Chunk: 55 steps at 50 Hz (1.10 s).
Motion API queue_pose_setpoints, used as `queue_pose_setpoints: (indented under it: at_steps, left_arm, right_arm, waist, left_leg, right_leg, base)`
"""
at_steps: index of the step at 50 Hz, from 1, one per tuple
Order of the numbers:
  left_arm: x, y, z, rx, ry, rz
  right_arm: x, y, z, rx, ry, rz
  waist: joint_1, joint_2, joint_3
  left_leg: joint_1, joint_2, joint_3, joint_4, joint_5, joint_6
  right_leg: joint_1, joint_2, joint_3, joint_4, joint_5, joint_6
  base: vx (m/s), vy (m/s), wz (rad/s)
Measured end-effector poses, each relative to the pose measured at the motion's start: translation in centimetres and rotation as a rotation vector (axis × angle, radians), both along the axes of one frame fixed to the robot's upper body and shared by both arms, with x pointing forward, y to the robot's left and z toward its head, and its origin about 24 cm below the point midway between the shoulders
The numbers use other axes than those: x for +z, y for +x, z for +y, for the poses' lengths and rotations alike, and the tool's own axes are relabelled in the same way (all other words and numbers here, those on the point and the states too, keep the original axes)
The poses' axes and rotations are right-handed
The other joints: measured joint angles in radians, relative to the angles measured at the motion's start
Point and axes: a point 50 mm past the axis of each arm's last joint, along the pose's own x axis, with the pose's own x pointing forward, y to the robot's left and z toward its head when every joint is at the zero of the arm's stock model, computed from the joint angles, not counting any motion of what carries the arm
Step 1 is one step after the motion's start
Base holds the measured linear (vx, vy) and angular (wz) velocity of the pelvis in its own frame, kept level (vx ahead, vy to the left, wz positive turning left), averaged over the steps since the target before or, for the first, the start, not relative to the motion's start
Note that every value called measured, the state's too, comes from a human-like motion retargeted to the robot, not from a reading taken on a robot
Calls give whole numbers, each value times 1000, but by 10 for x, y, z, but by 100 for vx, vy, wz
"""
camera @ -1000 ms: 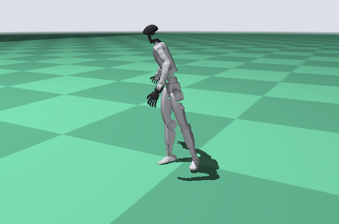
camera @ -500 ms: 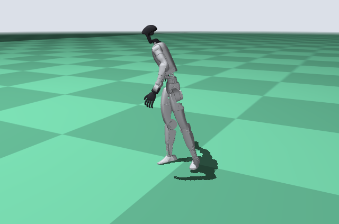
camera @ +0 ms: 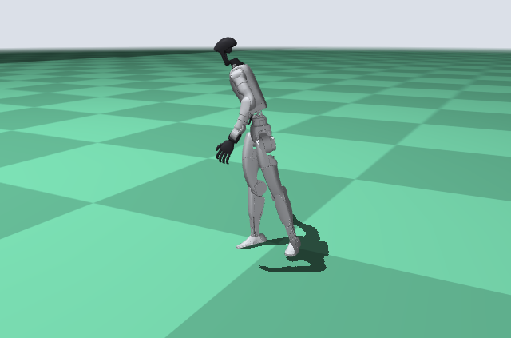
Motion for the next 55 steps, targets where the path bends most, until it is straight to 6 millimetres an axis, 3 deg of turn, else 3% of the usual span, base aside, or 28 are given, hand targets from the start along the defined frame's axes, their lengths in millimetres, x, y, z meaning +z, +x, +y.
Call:
queue_pose_setpoints:
  at_steps: [3,6,11,15,18,22,27,30,32,36,42,46,50,55]
  left_arm:
    - [6,8,-3,31,-17,-46]
    - [6,9,-7,36,-27,-61]
    - [-2,-2,-9,17,-29,-18]
    - [-10,-17,-4,-19,15,36]
    - [-14,-28,0,-17,32,67]
    - [-17,-36,6,24,43,88]
    - [-18,-37,12,92,40,96]
    - [-17,-37,16,115,45,102]
    - [-16,-37,18,121,51,103]
    - [-17,-40,19,118,51,109]
    - [-21,-49,21,52,91,153]
    - [-22,-51,23,35,77,173]
    - [-17,-45,29,59,88,147]
    - [-8,-39,40,167,89,98]
  right_arm:
    - [-8,-18,0,-184,8,-1]
    - [-17,-14,12,-172,16,-20]
    - [-23,33,56,222,83,-125]
    - [-3,72,92,596,75,-273]
    - [14,84,103,727,31,-340]
    - [11,71,85,619,-48,-251]
    - [-14,22,44,187,-52,-40]
    - [-20,-4,28,-88,8,-42]
    - [-20,-9,24,-178,28,-77]
    - [-15,11,30,-75,29,-149]
    - [14,79,75,557,74,-328]
    - [33,99,92,804,183,-460]
    - [25,84,71,663,138,-382]
    - [2,32,27,171,46,-156]
  waist:
    - [9,-1,3]
    - [25,1,3]
    - [54,-4,-6]
    - [79,-13,-17]
    - [99,-20,-27]
    - [125,-32,-38]
    - [151,-48,-48]
    - [164,-59,-49]
    - [175,-65,-48]
    - [209,-79,-47]
    - [252,-101,-52]
    - [276,-112,-66]
    - [304,-119,-79]
    - [344,-128,-86]
  left_leg:
    - [-11,-2,-29,-1,-2,0]
    - [-21,-4,-50,4,-7,1]
    - [-38,-7,-71,30,-23,13]
    - [-50,-4,-83,59,-35,20]
    - [-62,-2,-99,77,-42,22]
    - [-83,-5,-134,87,-44,18]
    - [-113,-22,-193,69,-37,5]
    - [-129,-37,-228,50,-33,0]
    - [-136,-49,-247,37,-29,0]
    - [-144,-68,-270,16,-26,-1]
    - [-160,-81,-298,16,-27,0]
    - [-184,-88,-337,20,-26,0]
    - [-206,-102,-393,3,-19,-1]
    - [-220,-130,-457,-43,-1,-2]
  right_leg:
    - [0,-14,-25,0,-1,0]
    - [1,-29,-42,0,-2,0]
    - [-1,-49,-54,0,3,0]
    - [0,-58,-63,0,9,0]
    - [-1,-65,-76,0,14,0]
    - [-3,-82,-105,0,16,0]
    - [-10,-116,-152,1,11,0]
    - [-17,-138,-179,11,4,0]
    - [-21,-152,-192,17,1,0]
    - [-24,-174,-209,18,2,0]
    - [-21,-194,-235,10,14,0]
    - [-25,-211,-270,12,15,0]
    - [-27,-236,-317,23,6,0]
    - [-32,-270,-368,43,-8,0]
  base:
    - [-2,7,50]
    - [-3,9,38]
    - [-5,7,19]
    - [-7,4,11]
    - [-8,5,21]
    - [-7,9,42]
    - [-6,16,63]
    - [-8,20,66]
    - [-9,20,53]
    - [-7,16,34]
    - [-7,9,25]
    - [-4,8,52]
    - [-2,12,75]
    - [-1,16,71]
